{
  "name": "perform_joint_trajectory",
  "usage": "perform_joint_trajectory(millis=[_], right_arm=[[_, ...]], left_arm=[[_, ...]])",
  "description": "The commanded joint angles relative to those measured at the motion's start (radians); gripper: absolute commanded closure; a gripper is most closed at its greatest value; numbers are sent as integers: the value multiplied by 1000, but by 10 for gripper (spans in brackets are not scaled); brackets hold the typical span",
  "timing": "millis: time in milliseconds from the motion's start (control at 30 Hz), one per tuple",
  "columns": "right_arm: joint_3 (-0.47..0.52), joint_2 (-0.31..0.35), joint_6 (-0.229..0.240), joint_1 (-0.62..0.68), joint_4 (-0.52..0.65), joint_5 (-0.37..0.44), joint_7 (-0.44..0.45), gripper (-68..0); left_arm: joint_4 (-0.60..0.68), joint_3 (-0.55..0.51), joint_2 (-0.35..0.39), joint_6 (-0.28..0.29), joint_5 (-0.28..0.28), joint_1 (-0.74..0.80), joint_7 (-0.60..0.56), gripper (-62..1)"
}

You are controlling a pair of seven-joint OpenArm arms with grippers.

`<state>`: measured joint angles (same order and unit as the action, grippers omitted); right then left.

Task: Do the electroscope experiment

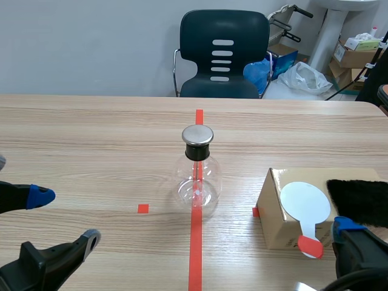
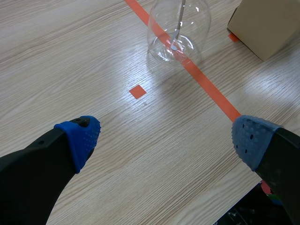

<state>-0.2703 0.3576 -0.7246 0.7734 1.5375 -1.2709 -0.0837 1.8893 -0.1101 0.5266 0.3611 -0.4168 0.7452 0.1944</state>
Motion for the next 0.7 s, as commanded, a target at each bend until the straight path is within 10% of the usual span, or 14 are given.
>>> perform_joint_trajectory(millis=[0, 233, 667], right_arm=[[2, 8, -58, -8, 21, 0, -6, -11], [4, 19, -58, 3, 21, 0, -7, -18], [4, 30, -58, 21, 4, 53, 10, -493]], left_arm=[[13, -3, 3, 1, -6, 2, -10, -604], [13, -3, 3, 1, -6, 2, -10, -604], [13, -3, 3, 1, -6, 2, -10, -604]])
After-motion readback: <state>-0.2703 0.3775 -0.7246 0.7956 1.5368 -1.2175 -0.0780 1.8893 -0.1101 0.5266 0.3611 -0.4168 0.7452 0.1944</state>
